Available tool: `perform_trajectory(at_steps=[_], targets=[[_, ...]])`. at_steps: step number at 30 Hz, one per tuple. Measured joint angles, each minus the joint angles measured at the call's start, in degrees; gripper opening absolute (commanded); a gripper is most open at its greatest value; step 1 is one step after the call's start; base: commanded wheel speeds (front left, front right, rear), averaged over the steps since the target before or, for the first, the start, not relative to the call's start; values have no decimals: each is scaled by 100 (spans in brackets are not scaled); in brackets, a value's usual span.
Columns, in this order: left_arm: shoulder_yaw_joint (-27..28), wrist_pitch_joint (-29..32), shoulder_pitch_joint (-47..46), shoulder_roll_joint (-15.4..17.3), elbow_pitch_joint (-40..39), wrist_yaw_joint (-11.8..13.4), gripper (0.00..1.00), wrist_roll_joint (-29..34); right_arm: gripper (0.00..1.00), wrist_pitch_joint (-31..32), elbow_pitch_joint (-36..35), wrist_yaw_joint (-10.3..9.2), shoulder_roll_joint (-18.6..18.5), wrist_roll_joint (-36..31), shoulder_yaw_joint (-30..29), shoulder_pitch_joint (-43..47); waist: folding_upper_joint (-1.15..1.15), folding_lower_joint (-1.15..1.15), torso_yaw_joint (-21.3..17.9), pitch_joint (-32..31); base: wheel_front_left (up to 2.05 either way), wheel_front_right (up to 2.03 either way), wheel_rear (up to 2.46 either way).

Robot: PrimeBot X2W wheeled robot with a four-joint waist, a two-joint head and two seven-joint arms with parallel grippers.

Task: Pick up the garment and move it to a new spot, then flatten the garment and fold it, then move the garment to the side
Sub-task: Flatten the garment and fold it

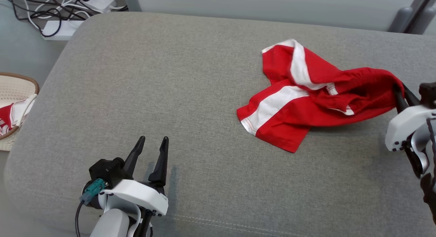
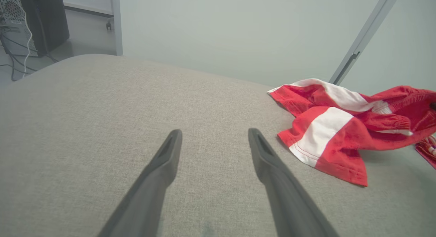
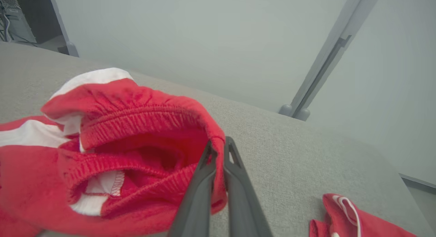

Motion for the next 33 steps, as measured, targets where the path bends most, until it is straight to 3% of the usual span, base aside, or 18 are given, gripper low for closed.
perform_trajectory(at_steps=[1,2,10,14,18,23,28,33], targets=[[-11,0,-1,0,5,0,100,0,98,3,33,0,1,-11,-111,46,0,0,-36,4,0,0,0],[-29,0,-2,2,9,0,100,0,100,31,76,0,8,-46,-204,88,0,0,-66,10,0,0,0],[-169,0,-8,8,26,0,100,-15,100,-124,-94,0,240,-377,-779,211,0,0,-234,74,0,0,0],[-218,0,-12,10,34,0,100,-52,100,-162,-547,-2,623,-302,-328,483,0,0,-310,81,0,0,0],[-286,0,-14,13,34,0,100,-60,100,-130,-902,-1,920,189,259,1027,0,0,-363,111,0,0,0],[-297,0,-19,16,33,0,100,-87,100,-51,-1147,-1,768,655,527,1514,0,0,-411,171,0,0,0],[-289,0,-33,15,32,0,100,-90,100,-52,-1267,-1,546,586,539,1596,0,0,-432,258,0,0,0],[-299,0,-109,15,32,0,100,-91,100,-53,-1332,-1,550,379,552,1501,0,0,-397,333,0,0,0]])
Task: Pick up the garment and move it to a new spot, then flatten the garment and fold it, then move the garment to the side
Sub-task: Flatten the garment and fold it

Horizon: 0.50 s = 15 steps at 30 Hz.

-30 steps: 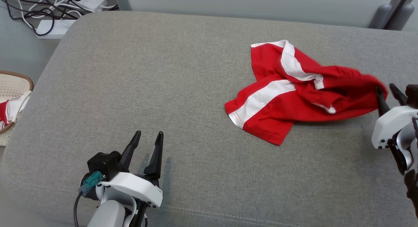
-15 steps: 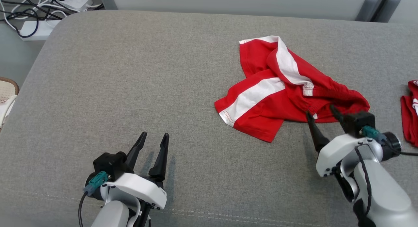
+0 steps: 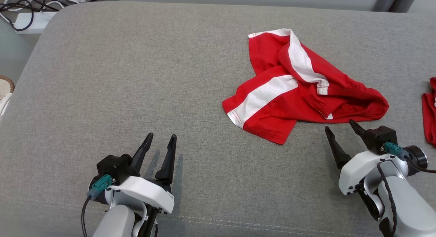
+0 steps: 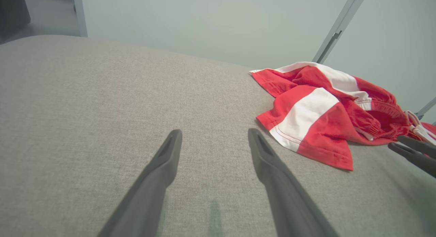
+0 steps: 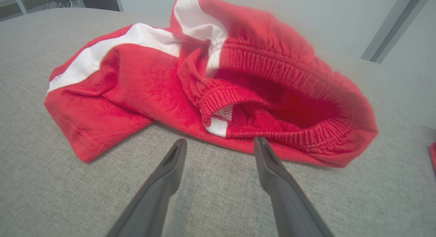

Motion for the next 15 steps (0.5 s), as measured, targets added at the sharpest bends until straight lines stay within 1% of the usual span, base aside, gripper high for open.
perform_trajectory(at_steps=[8,10,11,13,15], targets=[[-59,0,-29,-1,-3,0,100,-3,100,-8,54,0,79,-80,-43,-109,0,0,128,94,0,0,0],[-67,0,-29,0,-2,0,100,-3,91,-22,74,0,102,-79,-65,-186,0,0,153,129,0,0,0],[-74,0,-29,0,-1,0,100,-3,90,-34,100,0,112,-77,-88,-224,0,0,166,150,0,0,0],[-87,0,-29,0,1,0,100,-3,84,-60,180,0,133,-64,-156,-289,0,0,191,190,0,0,0],[-111,0,-29,0,0,0,100,-3,70,-82,241,0,130,-64,-194,-313,0,0,217,232,0,0,0]])
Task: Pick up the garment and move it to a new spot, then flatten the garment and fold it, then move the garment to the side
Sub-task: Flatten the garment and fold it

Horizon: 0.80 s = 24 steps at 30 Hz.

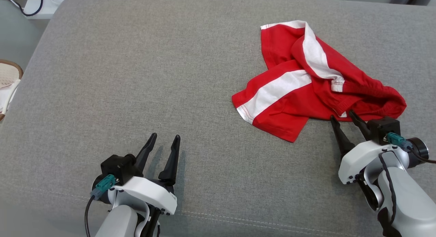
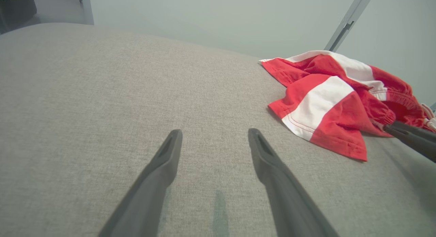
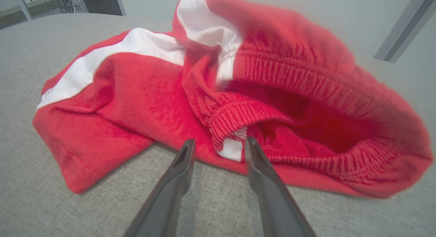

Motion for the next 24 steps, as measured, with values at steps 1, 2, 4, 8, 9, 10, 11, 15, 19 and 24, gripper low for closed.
perform_trajectory(at_steps=[1,2,4,8,9,10,11,15,19,24], targets=[[-12,0,-1,-1,0,0,100,0,64,-5,36,0,0,0,-9,-19,0,0,13,23,0,0,0],[-18,0,-1,-3,0,0,100,0,60,-15,101,0,1,0,-16,-57,0,0,26,43,0,0,0],[-19,0,-1,-1,0,0,100,0,52,-19,160,0,0,0,-37,-99,0,0,49,81,0,0,0],[-22,0,-1,-1,1,0,100,0,49,-74,253,0,18,1,-58,-162,0,0,74,131,0,0,0],[-23,0,-1,-1,1,0,100,0,49,-76,290,0,26,1,-69,-200,0,0,80,146,0,0,0],[-25,0,-2,-1,2,0,100,0,49,-77,312,0,35,1,-88,-222,0,0,87,160,0,0,0],[-32,0,-2,-1,4,0,100,0,48,-78,335,0,42,1,-112,-236,0,0,95,171,0,0,0],[-52,0,-2,-1,11,0,100,0,47,-126,408,0,59,33,-209,-280,0,0,122,210,0,0,0],[-75,0,-3,-1,36,0,100,0,24,-174,509,0,70,37,-218,-320,0,0,124,227,0,0,0],[-90,0,-3,-2,44,0,100,0,0,-177,488,0,111,144,-160,-321,0,0,108,221,0,0,0]])
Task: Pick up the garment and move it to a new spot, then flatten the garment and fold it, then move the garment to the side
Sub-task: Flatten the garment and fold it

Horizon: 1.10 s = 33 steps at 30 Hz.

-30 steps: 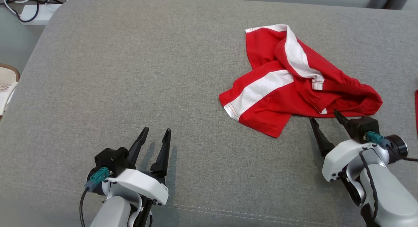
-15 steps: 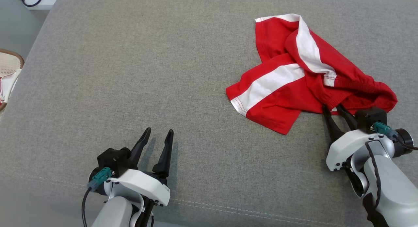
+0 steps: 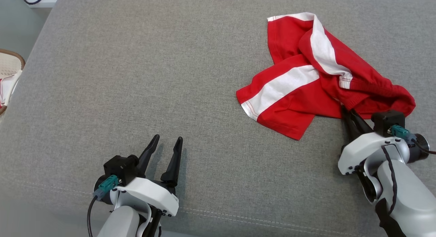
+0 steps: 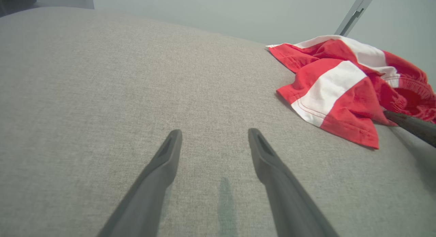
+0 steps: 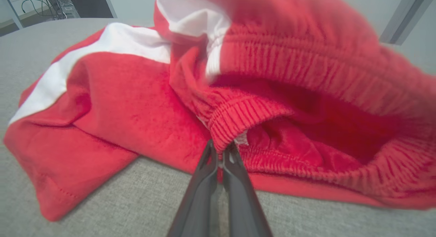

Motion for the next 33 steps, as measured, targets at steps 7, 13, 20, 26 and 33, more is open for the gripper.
perform_trajectory(at_steps=[7,13,20,26,33], targets=[[14,0,1,2,21,0,100,0,0,1,-1079,-1,59,991,423,-1,0,0,-101,-163,0,0,0],[60,0,5,7,13,0,100,-8,0,383,-2586,-2,-338,2751,639,56,0,0,-317,-325,0,0,0],[71,0,1,12,4,0,100,-34,0,1077,-3463,-2,-878,4247,338,691,0,0,-700,-428,0,0,0],[-387,0,-250,43,255,0,100,-327,0,1604,-3306,-3,-1173,4380,315,1155,0,0,-1055,-369,0,0,0],[-1118,51,-956,151,999,0,100,-1151,0,1674,-3268,-3,-1158,4080,477,1104,0,0,-1202,-187,0,0,0]])
